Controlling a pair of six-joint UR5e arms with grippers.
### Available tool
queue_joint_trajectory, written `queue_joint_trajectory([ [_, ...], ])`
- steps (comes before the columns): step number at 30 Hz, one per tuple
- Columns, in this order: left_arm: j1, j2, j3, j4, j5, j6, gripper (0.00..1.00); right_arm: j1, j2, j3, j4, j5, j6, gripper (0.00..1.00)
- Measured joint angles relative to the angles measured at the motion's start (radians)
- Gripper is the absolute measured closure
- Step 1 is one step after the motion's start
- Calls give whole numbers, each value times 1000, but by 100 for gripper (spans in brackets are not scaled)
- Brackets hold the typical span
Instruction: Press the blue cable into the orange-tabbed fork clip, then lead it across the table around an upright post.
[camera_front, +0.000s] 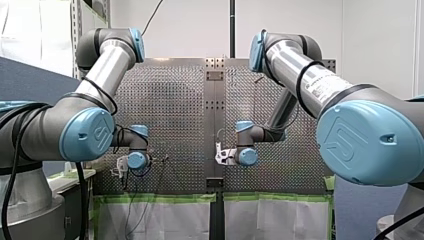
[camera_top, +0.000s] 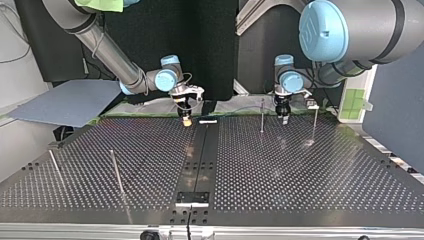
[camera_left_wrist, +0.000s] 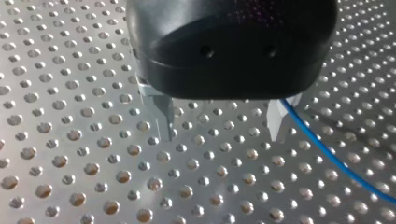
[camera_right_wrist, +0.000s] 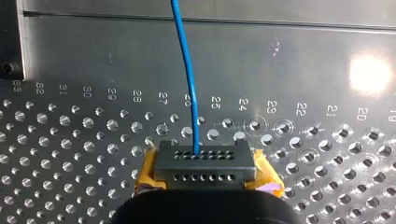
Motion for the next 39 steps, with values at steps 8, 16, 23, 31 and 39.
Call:
queue_joint_trajectory([
  [8, -2, 0, 0, -69, -64, 69, 0, 0, 0, 0, -1, 1, 1, 100],
  [16, -5, 1, -1, -143, -32, 94, 0, -4, 1, -3, 1, -1, 1, 100],
  [23, -7, 1, -8, -203, 27, 85, 0, -4, 0, -3, 6, -2, 1, 100],
  [31, 5, 10, -72, -244, 96, 67, 0, -4, 0, -3, 17, -3, 1, 100],
  [39, 4, 61, -132, -203, 142, 31, 0, -4, 0, -3, 21, -3, 1, 100],
])
